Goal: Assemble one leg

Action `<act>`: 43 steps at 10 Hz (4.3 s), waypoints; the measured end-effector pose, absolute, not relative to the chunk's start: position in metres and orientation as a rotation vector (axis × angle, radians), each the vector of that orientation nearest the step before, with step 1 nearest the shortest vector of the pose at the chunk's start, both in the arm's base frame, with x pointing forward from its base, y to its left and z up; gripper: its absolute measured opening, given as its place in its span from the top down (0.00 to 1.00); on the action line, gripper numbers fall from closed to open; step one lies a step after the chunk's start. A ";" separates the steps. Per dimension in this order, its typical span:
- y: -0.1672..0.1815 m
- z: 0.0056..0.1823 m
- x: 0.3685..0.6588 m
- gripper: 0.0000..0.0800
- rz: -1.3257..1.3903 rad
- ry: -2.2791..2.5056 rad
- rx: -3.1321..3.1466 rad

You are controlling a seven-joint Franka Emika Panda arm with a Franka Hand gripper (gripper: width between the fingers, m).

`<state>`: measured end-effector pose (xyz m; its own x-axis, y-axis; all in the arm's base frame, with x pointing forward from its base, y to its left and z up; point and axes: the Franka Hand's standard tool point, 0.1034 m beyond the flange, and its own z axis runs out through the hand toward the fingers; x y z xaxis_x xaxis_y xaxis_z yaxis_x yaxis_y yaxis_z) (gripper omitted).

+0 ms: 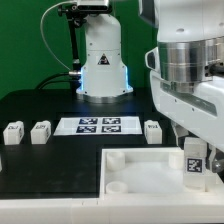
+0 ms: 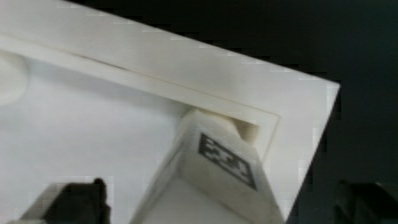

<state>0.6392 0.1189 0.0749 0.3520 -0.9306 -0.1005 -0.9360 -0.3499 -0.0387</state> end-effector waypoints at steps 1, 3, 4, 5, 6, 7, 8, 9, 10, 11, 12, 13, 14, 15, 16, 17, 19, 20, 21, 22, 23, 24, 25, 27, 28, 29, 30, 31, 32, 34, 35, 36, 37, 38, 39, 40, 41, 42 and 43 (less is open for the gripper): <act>0.118 0.075 0.639 0.20 0.085 1.599 -2.595; 0.118 0.075 0.639 0.19 0.069 1.305 -2.750; 0.119 0.075 0.639 0.19 0.055 1.122 -2.830; 0.122 0.074 0.639 0.19 0.009 0.836 -2.945; 0.127 0.073 0.637 0.19 0.006 0.655 -2.994; 0.127 0.072 0.637 0.19 -0.008 0.383 -3.055; 0.127 0.072 0.637 0.19 -0.007 0.394 -3.053; 0.127 0.072 0.637 0.35 -0.005 0.454 -3.045; 0.127 0.072 0.637 0.52 -0.005 0.451 -3.045; 0.125 0.072 0.637 0.52 0.003 0.586 -3.023; 0.124 0.071 0.636 0.63 0.008 0.719 -2.994; 0.124 0.071 0.637 0.63 0.016 0.892 -2.942; 0.119 0.074 0.641 0.63 0.018 1.071 -2.870; 0.114 0.073 0.642 0.63 0.031 1.260 -2.778; 0.115 0.071 0.641 0.63 0.065 1.555 -2.604; 0.116 0.069 0.641 0.63 0.077 1.747 -2.460; 0.123 0.067 0.641 0.63 0.113 2.101 -2.103; 0.127 0.067 0.641 0.63 0.137 2.238 -1.956; 0.127 0.067 0.641 0.63 0.138 2.247 -1.948; 0.127 0.066 0.641 0.63 0.131 2.191 -2.008; 0.127 0.066 0.641 0.41 0.131 2.187 -2.012; 0.123 0.063 0.640 0.26 0.104 1.978 -2.219; 0.125 0.065 0.639 0.26 0.069 1.774 -2.396; 0.127 0.068 0.635 0.20 0.034 1.485 -2.599; 0.126 0.067 0.635 0.19 0.024 1.361 -2.666; 0.126 0.067 0.635 0.19 0.018 1.288 -2.702; 0.125 0.067 0.635 0.19 0.000 1.107 -2.791; 0.119 0.069 0.637 0.19 -0.037 0.831 -2.924; 0.115 0.071 0.639 0.19 -0.074 0.530 -3.020; 0.115 0.070 0.640 0.23 -0.088 0.462 -3.036; 0.115 0.070 0.640 0.40 -0.088 0.462 -3.036; 0.115 0.070 0.640 0.58 -0.088 0.463 -3.036; 0.115 0.069 0.640 0.64 -0.081 0.631 -3.002; 0.114 0.069 0.640 0.64 -0.073 0.815 -2.954; 0.113 0.069 0.640 0.64 -0.065 0.973 -2.902; 0.113 0.069 0.640 0.64 -0.057 1.104 -2.852; 0.112 0.068 0.639 0.64 -0.032 1.362 -2.720; 0.112 0.068 0.639 0.64 0.014 1.675 -2.509; 0.114 0.067 0.638 0.64 0.052 1.941 -2.294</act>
Offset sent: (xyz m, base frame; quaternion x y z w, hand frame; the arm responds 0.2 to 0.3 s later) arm 0.0000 0.0000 0.0000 0.0000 0.0000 -0.2667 0.9638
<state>0.6379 0.1145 0.0673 0.1690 -0.9790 -0.1141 -0.9837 -0.1603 -0.0813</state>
